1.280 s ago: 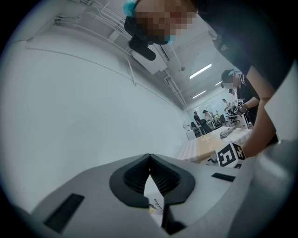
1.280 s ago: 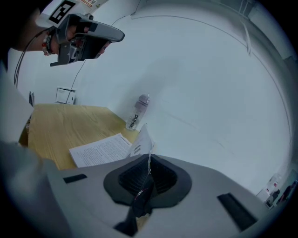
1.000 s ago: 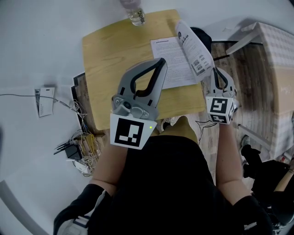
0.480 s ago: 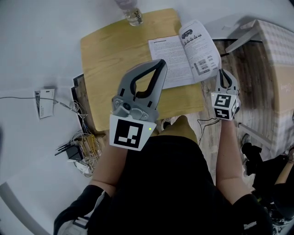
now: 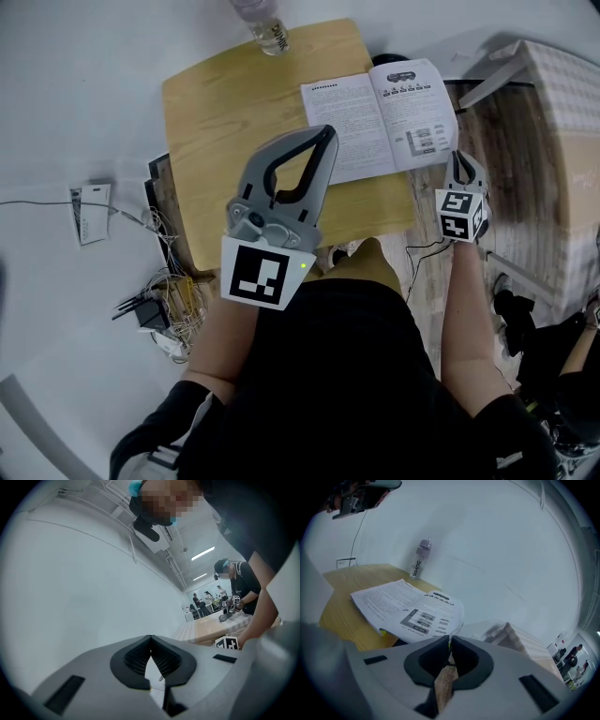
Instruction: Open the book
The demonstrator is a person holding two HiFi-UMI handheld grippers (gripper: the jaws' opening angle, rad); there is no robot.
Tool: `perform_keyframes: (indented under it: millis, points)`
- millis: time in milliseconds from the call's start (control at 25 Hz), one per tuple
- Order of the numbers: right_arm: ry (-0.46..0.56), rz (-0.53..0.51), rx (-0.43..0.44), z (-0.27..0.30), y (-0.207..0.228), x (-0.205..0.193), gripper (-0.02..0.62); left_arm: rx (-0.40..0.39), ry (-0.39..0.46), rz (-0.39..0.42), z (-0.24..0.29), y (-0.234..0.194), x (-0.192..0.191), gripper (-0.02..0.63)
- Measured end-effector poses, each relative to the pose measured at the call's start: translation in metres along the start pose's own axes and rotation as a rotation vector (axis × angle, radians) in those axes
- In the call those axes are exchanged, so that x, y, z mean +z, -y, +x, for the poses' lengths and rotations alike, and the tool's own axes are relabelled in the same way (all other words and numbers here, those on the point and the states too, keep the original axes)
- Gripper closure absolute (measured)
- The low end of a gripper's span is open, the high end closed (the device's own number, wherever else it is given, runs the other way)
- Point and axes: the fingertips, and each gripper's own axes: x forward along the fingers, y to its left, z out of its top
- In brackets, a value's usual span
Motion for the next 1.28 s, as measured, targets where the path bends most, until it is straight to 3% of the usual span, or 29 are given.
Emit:
perform_keyframes:
  millis: [400, 880, 1120, 1280]
  points:
    - [-0.067, -0.013, 0.04, 0.015, -0.014, -0.027, 0.555, 0.013, -0.012, -0.009, -0.005, -0.007, -0.002, 0.595]
    - [-0.085, -0.008, -0.008, 0.017, -0.01, -0.027, 0.554, 0.03, -0.014, -0.023, -0.011, -0.014, -0.007, 0.595]
    - [-0.091, -0.041, -0.062, 0.014, -0.002, -0.027, 0.517, 0.03, -0.015, -0.025, -0.013, -0.012, -0.007, 0.595]
    - [-0.091, -0.047, -0.053, 0.012, -0.005, -0.028, 0.514, 0.029, -0.017, -0.027, -0.014, -0.013, -0.008, 0.597]
